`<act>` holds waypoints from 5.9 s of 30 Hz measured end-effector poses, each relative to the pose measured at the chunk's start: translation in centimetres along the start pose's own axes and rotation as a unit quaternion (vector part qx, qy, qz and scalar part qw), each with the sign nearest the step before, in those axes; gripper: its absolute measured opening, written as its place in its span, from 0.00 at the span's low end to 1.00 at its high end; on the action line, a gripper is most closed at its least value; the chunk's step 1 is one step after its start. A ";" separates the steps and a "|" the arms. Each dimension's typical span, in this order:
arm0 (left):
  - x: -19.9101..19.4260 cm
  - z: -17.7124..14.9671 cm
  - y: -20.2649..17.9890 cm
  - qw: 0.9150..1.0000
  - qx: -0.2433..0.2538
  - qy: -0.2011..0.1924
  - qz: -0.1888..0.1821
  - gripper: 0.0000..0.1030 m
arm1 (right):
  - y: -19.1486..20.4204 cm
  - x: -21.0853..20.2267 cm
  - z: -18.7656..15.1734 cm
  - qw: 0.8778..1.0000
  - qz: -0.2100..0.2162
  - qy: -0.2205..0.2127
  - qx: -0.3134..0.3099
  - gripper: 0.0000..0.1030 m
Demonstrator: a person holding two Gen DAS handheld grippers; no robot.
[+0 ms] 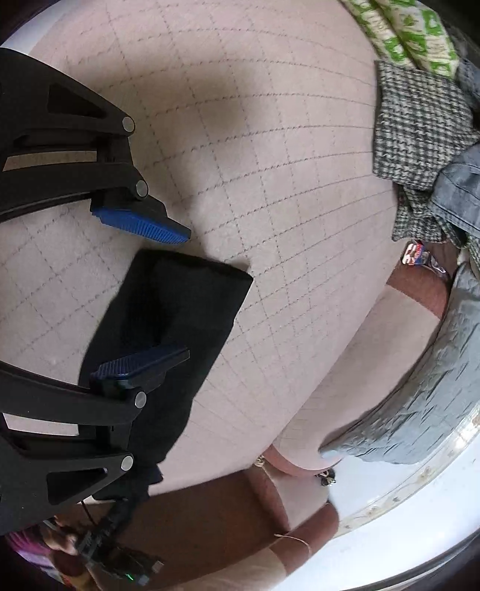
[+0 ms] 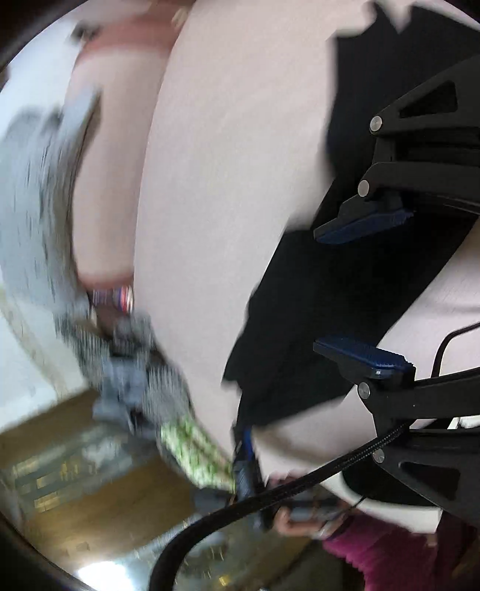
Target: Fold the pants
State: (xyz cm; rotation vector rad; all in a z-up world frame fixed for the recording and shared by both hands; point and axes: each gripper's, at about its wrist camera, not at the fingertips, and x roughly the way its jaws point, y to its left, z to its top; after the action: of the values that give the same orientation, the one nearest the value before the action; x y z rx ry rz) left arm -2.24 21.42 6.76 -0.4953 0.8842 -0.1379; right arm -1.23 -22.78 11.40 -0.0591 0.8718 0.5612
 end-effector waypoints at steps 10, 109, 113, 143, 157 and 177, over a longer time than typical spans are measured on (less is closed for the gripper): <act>1.6 -0.2 -2.1 0.999 0.026 0.009 0.033 0.59 | -1.0 3.3 1.5 1.000 -0.002 0.010 0.015 0.54; 9.3 -15.9 -27.6 0.931 0.307 0.130 -0.145 0.39 | -18.3 -15.7 -16.7 0.985 -0.138 -0.068 0.077 0.22; 8.3 -15.1 -26.5 0.937 0.297 0.120 -0.139 0.39 | -19.2 -17.1 -16.8 0.975 -0.086 -0.121 0.164 0.60; 3.0 -9.9 -14.9 0.984 0.163 0.043 -0.060 0.39 | -17.7 -14.4 -16.6 0.974 -0.005 -0.059 0.220 0.07; 0.2 -3.6 -2.4 0.999 -0.021 -0.016 0.034 0.61 | -6.2 -11.2 -9.9 0.996 -0.027 -0.074 0.028 0.40; 0.5 -1.1 -3.3 0.997 0.047 -0.036 0.040 0.15 | 6.0 2.7 -5.4 0.990 0.059 -0.009 -0.130 0.00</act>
State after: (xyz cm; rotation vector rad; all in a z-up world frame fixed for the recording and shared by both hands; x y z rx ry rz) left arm -2.50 17.93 7.32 -0.3749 0.8212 -0.0862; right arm -6.66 -17.95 6.94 -0.2395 0.7842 0.7836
